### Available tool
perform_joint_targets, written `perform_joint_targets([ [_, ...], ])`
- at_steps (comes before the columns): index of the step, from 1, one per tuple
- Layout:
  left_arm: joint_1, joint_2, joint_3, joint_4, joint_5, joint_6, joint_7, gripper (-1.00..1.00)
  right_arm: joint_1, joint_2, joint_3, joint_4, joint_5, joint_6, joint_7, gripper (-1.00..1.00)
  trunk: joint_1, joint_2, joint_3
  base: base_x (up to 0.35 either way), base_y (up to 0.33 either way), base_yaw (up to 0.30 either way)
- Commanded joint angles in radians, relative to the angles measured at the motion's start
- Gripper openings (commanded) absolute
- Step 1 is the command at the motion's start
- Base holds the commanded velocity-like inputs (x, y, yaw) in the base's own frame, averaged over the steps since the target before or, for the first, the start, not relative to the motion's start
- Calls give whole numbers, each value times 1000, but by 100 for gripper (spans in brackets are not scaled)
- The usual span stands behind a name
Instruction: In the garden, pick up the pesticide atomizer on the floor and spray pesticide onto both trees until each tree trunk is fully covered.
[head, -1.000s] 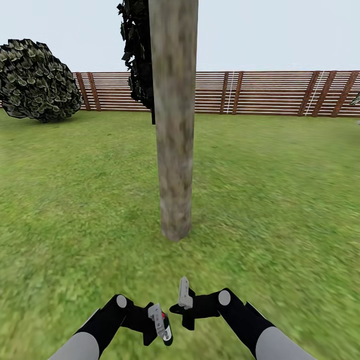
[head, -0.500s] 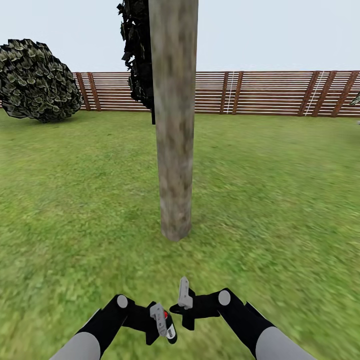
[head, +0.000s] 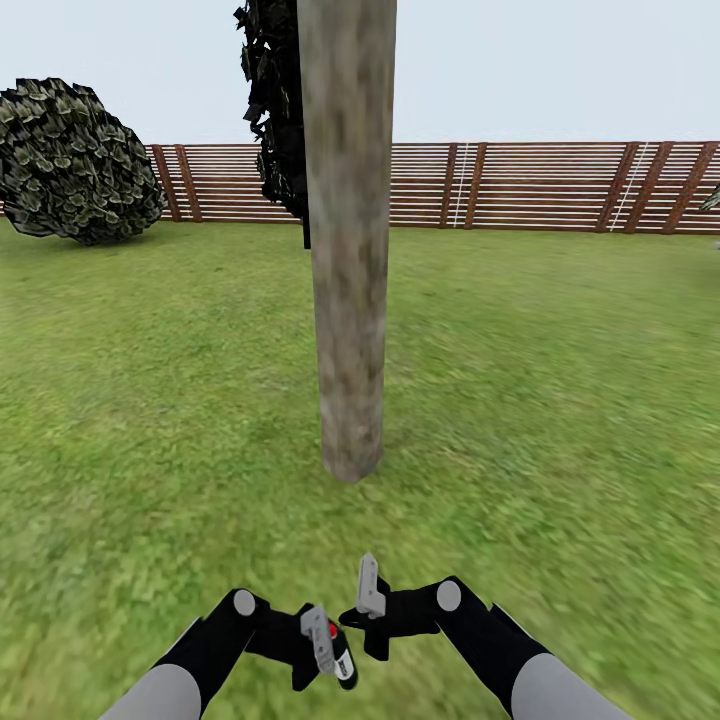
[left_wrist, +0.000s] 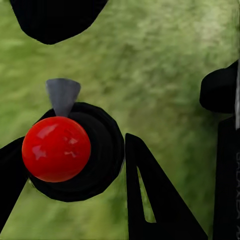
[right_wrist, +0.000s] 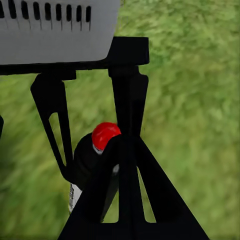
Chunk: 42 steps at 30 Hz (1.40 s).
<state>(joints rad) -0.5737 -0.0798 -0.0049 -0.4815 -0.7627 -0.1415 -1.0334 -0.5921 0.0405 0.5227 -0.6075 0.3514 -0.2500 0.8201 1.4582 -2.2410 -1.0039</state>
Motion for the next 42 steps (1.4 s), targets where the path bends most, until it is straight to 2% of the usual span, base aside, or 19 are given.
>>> perform_joint_targets([
  [1,0,0,-1,0,23,-3,-5,-100,0,0,0,0,0,0,0,-100,0,0,0,0,0,0],
  [6,0,0,-3,0,42,-6,-8,-100,0,0,0,0,0,0,0,-100,0,0,0,0,0,0],
  [30,-2,0,-3,-2,49,-2,-8,-100,0,1,0,0,0,0,0,-100,0,0,0,0,0,0],
  [36,-12,0,-3,1,79,-5,-8,-100,0,0,0,0,1,0,0,-100,0,0,0,0,0,0],
  [42,-14,0,-3,3,83,-6,-8,-100,0,0,0,0,1,0,0,-100,0,0,0,0,0,0],
])
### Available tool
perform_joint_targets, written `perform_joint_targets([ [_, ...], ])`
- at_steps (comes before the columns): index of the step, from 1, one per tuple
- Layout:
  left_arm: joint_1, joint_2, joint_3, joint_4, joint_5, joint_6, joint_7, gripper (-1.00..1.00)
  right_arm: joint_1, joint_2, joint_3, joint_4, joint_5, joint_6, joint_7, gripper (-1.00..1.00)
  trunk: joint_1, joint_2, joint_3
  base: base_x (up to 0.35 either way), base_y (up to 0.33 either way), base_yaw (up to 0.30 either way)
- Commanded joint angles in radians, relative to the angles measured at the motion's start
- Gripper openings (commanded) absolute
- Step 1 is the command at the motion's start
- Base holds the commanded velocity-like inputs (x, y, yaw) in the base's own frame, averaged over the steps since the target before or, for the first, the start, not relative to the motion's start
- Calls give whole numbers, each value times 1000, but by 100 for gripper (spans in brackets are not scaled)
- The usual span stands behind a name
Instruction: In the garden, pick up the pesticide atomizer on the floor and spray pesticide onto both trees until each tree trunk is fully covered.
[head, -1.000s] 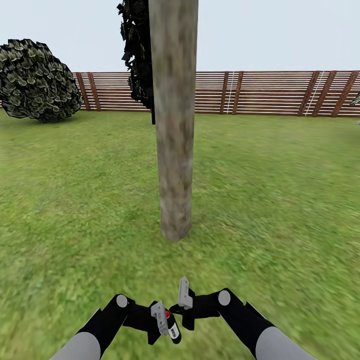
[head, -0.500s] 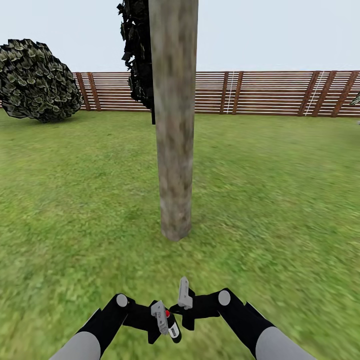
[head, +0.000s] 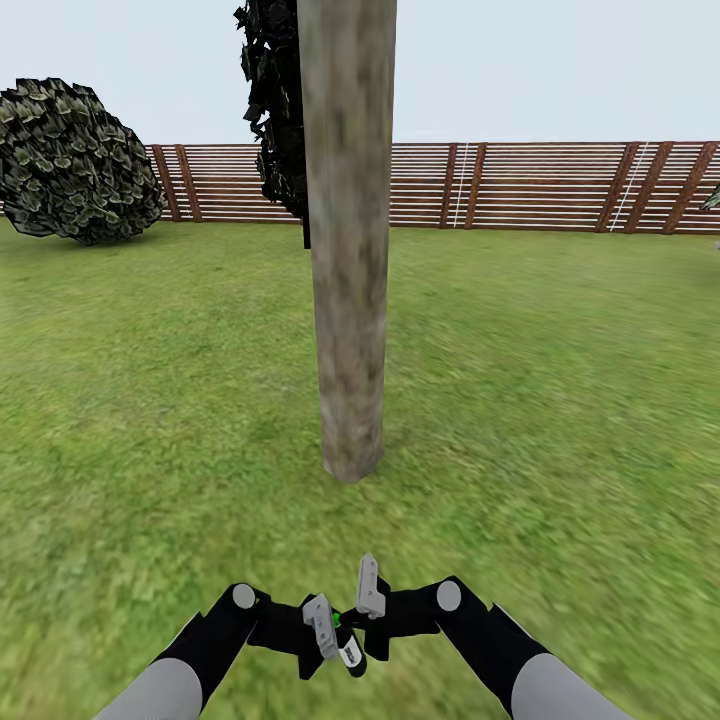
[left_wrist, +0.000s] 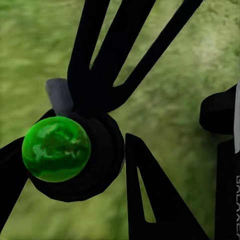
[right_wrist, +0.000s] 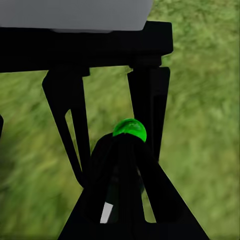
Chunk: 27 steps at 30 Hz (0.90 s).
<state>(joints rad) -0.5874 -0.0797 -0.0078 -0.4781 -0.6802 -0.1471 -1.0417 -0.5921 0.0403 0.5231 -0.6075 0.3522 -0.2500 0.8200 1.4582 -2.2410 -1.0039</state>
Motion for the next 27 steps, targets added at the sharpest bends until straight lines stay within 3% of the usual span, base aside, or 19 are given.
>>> perform_joint_targets([
  [1,0,0,0,1,1,0,0,-100,0,0,0,0,0,0,0,-100,0,0,0,0,0,0],
  [4,0,27,-4,12,-31,9,-1,-100,0,0,0,2,0,0,0,-100,0,0,0,0,0,0],
  [5,0,53,-3,12,-53,13,0,-100,0,0,0,3,1,0,0,-100,0,0,0,0,0,0],
  [6,0,100,-3,12,-73,16,0,-100,0,0,0,3,1,0,0,-100,0,0,0,0,0,0],
  [15,0,209,-2,11,-79,30,3,-100,0,-8,-1,4,1,0,-1,-100,0,0,0,0,0,0],
  [17,1,234,7,11,-76,43,20,-100,0,-8,0,9,1,0,-4,-100,0,0,0,0,0,0],
  [19,3,241,27,11,-73,46,59,-100,1,-8,0,26,0,-1,-11,-100,0,0,0,0,0,0],
  [21,8,244,80,12,-70,49,140,-100,1,-8,-3,73,-2,-2,-52,-100,0,0,0,0,0,0],
  [22,10,243,127,13,-68,54,196,-100,1,-8,-4,113,-4,-2,-106,100,0,0,0,0,0,0],
  [23,13,242,180,13,-68,67,245,-100,1,-8,-4,156,-6,-2,-170,100,0,0,0,0,0,0],
  [24,13,239,339,23,-64,103,339,-100,3,-3,-6,226,-15,-2,-264,100,0,0,0,0,0,0],
  [25,15,235,427,50,-57,106,391,-100,4,-2,-9,262,-40,-3,-278,100,0,0,0,0,0,0],
  [27,16,233,517,87,-50,105,469,-100,6,-3,-10,315,-100,-3,-302,100,0,0,0,0,0,0],
])
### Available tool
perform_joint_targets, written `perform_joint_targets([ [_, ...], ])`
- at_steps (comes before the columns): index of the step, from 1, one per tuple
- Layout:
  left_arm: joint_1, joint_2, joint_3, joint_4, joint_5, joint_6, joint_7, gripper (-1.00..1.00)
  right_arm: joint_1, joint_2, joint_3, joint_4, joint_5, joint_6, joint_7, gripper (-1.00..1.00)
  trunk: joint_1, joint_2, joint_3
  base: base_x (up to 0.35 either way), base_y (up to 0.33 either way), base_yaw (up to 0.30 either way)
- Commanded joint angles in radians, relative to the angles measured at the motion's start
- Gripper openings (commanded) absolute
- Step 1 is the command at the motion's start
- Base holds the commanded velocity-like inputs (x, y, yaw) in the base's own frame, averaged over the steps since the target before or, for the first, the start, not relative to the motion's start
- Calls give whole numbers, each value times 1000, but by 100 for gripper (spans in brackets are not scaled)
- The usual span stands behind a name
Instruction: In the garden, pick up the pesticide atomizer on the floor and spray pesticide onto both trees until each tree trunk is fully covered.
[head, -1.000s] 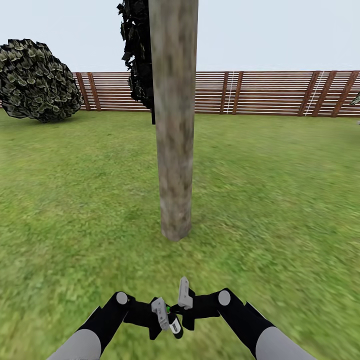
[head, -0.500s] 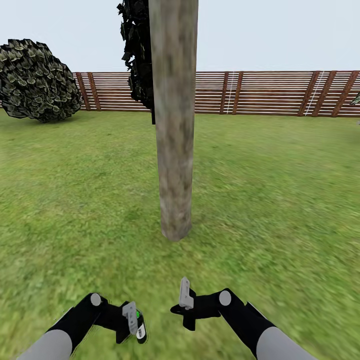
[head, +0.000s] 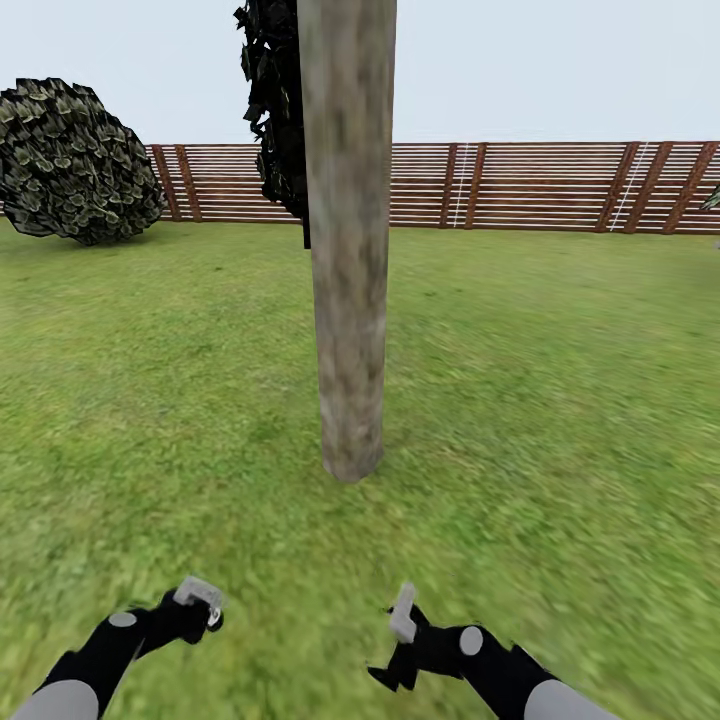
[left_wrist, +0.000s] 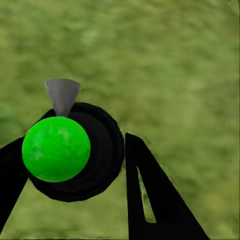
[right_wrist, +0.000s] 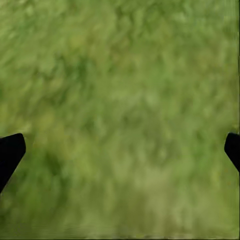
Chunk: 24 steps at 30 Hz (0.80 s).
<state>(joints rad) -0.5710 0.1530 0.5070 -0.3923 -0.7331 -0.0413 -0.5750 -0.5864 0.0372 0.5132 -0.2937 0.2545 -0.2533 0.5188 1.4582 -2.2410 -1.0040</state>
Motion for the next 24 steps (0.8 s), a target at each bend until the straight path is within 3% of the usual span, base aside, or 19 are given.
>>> perform_joint_targets([
  [1,0,-1,26,11,4,1,34,-100,0,0,0,21,-31,0,-19,100,0,0,0,0,0,0],
  [2,1,0,42,19,4,4,66,-100,0,0,0,39,-63,-1,-48,100,0,0,0,0,0,0],
  [3,15,0,60,28,4,8,117,-100,1,1,0,78,-160,-1,-156,100,0,0,0,0,0,0],
  [6,38,-7,63,31,3,9,137,-100,2,-3,-1,100,-322,-6,-298,100,0,0,0,0,0,0],
  [7,43,-21,62,31,3,11,142,-100,3,-6,-1,105,-406,-9,-357,100,0,0,0,0,0,0],
  [8,47,-63,68,22,3,19,158,-100,5,-17,0,109,-551,-12,-435,100,0,0,0,0,0,0],
  [10,47,-82,71,20,5,18,181,-100,6,-28,0,111,-624,-13,-457,100,0,0,0,0,0,0],
  [15,49,-113,70,31,7,11,206,-100,9,-58,0,120,-662,-15,-467,100,0,0,0,0,0,0],
  [17,49,-110,73,30,10,19,232,-100,10,-62,1,121,-662,-15,-468,100,0,0,0,79,0,0],
  [20,49,-106,74,30,43,21,284,-100,10,-66,2,123,-660,-16,-468,100,0,0,0,237,0,0],
  [24,52,-105,73,32,107,31,358,-100,11,-112,2,141,-663,-29,-468,100,0,0,0,320,0,0],
])
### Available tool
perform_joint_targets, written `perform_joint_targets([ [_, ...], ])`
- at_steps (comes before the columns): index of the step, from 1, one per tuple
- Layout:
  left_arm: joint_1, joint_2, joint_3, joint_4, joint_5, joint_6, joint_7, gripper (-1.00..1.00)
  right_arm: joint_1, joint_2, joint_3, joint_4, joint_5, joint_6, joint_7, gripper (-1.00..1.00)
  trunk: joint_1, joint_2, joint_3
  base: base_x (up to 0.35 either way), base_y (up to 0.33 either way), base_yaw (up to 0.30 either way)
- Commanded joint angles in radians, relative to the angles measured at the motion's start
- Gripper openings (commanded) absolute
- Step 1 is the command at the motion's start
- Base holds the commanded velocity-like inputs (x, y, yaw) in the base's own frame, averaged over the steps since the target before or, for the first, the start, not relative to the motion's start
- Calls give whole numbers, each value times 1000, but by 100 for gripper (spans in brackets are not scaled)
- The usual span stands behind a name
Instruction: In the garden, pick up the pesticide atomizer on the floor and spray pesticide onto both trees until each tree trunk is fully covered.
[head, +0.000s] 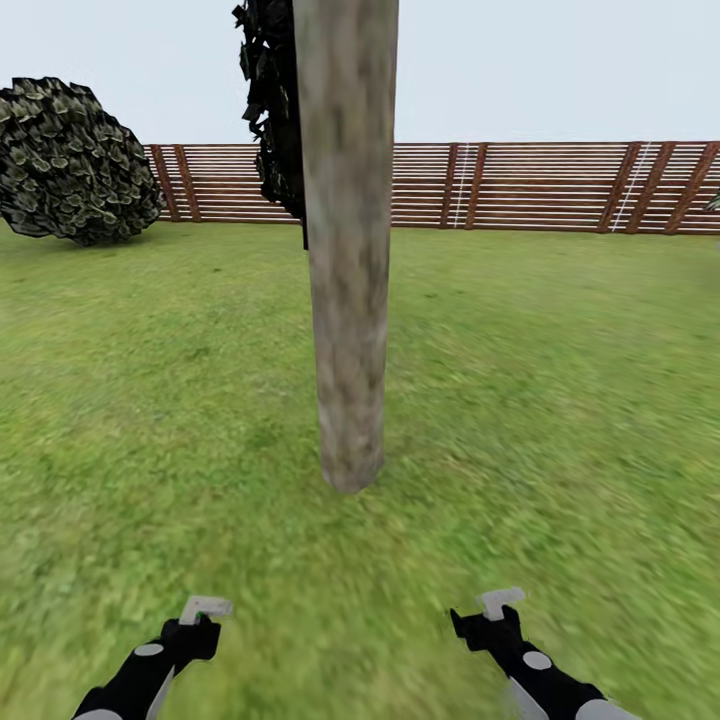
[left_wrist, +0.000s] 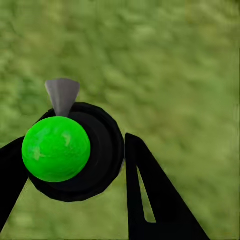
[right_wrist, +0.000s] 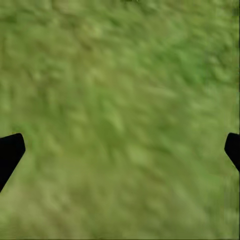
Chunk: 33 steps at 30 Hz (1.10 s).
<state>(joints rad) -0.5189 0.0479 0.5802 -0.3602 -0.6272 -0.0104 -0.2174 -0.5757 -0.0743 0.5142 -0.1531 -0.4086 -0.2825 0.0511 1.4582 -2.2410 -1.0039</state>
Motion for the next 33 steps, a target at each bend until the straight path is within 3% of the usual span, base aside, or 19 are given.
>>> perform_joint_targets([
  [1,0,-3,0,0,10,25,16,-100,0,-16,1,13,-1,-8,1,100,0,0,0,334,0,0],
  [3,0,-12,1,-3,17,110,33,-100,6,-31,0,72,-7,-26,0,100,0,0,0,337,0,0],
  [6,-1,-15,2,-12,22,163,48,-100,12,-52,-7,110,-50,-88,1,100,0,0,0,338,0,-14],
  [14,-12,-17,2,-17,26,179,50,-100,18,-90,-10,123,-229,-112,3,100,0,0,0,202,0,-253],
  [16,-16,-20,-1,-17,25,188,50,-100,26,-102,-10,124,-257,-117,5,100,0,0,0,16,0,-298],
  [23,-40,-46,-10,-19,23,332,41,-100,44,-119,-9,123,-273,-165,6,100,0,0,0,3,0,-300],
  [33,-69,-91,-14,-19,19,345,43,-100,45,-103,-7,122,-270,-169,7,100,0,0,0,0,0,-300],
])
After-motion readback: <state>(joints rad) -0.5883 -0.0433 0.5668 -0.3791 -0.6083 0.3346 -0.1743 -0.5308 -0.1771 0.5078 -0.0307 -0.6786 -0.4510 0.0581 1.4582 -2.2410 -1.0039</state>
